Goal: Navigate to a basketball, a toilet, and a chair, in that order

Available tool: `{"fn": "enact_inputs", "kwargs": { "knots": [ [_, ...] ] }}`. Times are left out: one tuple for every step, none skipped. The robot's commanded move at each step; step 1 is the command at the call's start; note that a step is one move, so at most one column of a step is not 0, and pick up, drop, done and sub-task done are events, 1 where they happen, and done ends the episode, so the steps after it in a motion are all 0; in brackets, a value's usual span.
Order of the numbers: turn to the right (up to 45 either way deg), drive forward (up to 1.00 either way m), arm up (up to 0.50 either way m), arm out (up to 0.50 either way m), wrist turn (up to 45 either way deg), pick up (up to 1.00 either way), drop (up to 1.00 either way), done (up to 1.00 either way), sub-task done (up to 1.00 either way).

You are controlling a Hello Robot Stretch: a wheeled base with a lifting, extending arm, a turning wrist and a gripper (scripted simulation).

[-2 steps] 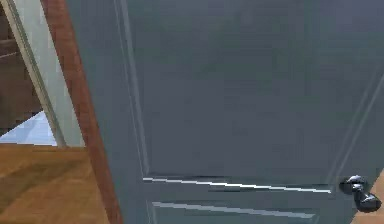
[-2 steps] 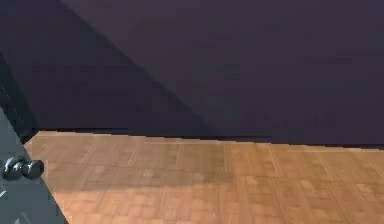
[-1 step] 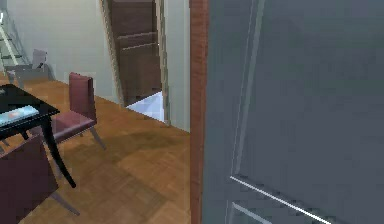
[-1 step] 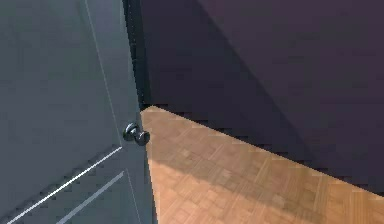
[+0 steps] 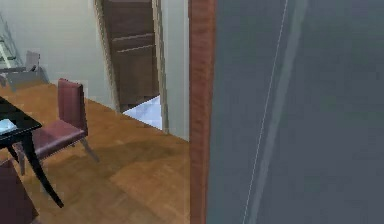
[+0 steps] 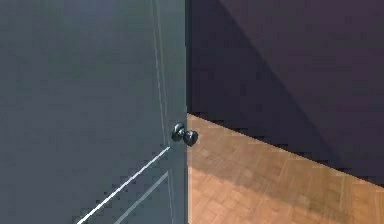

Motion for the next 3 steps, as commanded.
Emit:
{"fn": "enact_inputs", "kwargs": {
  "knots": [
    [-45.0,0.0,0.0,0.0,0.0,0.0,0.0,0.0,0.0],
    [-12.0,0.0,0.0,0.0,0.0,0.0,0.0,0.0,0.0],
    [0.0,0.0,0.0,0.0,0.0,0.0,0.0,1.0,0.0]
  ]
}}
